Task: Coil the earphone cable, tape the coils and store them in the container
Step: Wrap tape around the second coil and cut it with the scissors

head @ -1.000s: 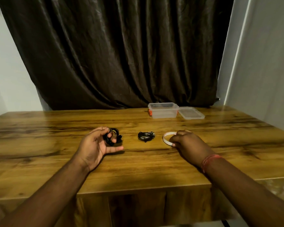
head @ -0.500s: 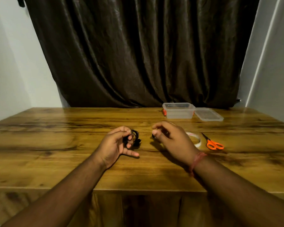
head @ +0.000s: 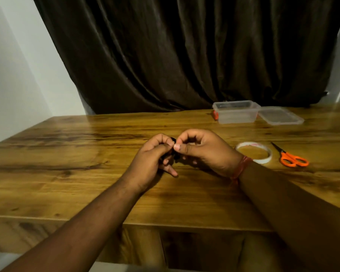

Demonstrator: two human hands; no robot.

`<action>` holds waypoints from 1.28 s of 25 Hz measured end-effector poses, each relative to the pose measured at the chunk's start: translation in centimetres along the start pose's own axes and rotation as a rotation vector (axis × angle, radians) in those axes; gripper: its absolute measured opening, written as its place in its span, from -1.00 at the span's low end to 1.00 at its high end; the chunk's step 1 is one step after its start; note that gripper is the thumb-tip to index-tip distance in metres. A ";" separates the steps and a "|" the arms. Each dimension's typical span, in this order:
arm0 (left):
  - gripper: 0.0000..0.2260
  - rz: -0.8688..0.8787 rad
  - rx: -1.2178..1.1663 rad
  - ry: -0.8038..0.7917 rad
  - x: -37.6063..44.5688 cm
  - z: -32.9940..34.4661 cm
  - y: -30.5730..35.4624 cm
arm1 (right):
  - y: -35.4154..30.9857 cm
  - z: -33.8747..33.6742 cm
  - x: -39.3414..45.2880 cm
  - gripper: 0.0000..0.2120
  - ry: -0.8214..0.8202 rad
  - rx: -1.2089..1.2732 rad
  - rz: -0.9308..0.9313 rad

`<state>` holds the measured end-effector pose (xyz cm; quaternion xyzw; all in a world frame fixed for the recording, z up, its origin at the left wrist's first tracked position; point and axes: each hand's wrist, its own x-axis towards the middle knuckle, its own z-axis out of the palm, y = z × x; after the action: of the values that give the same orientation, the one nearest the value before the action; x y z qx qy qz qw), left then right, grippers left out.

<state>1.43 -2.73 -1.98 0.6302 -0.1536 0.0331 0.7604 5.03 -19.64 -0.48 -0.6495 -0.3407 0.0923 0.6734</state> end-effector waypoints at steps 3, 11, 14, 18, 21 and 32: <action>-0.92 -0.006 -0.024 -0.012 0.0 0.0 0.1 | -0.1 -0.4 0.0 -0.87 -0.013 0.015 0.026; -0.86 -0.006 -0.027 -0.045 -0.4 -0.1 0.2 | 0.0 -1.0 -0.4 -0.83 -0.071 0.107 0.033; -0.88 -0.027 0.005 -0.024 -0.5 0.0 0.2 | 0.0 -1.1 -0.7 -0.82 -0.075 0.035 0.029; -0.93 -0.028 0.029 0.010 -0.5 0.1 0.1 | -0.1 -1.3 -0.9 -0.87 -0.045 -0.084 0.053; -0.96 -0.032 0.055 0.015 -0.5 -0.1 0.2 | -0.3 -1.5 -0.9 -0.90 -0.015 -0.199 0.090; -0.80 -0.113 -0.066 -0.107 -0.7 -0.3 1.0 | -0.4 -1.4 -0.6 -0.92 0.430 -0.113 0.081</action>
<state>0.61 -2.16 -1.30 0.6132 -0.1594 -0.0488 0.7721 5.31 -21.15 -0.20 -0.7043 -0.1676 -0.0405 0.6887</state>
